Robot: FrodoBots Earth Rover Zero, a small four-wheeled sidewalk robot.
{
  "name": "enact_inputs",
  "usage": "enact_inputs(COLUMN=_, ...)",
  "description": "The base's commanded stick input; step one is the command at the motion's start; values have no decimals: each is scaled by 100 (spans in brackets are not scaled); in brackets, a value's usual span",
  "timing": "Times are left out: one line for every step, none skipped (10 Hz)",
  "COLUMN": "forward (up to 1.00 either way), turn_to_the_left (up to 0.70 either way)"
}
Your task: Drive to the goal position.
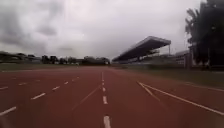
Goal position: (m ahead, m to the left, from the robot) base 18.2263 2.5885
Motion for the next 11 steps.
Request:
enact_inputs(forward=50, turn_to_the_left=0)
enact_inputs(forward=50, turn_to_the_left=0)
enact_inputs(forward=50, turn_to_the_left=0)
enact_inputs(forward=50, turn_to_the_left=0)
enact_inputs(forward=50, turn_to_the_left=0)
enact_inputs(forward=50, turn_to_the_left=0)
enact_inputs(forward=50, turn_to_the_left=0)
enact_inputs(forward=50, turn_to_the_left=0)
enact_inputs(forward=50, turn_to_the_left=0)
enact_inputs(forward=50, turn_to_the_left=0)
enact_inputs(forward=50, turn_to_the_left=0)
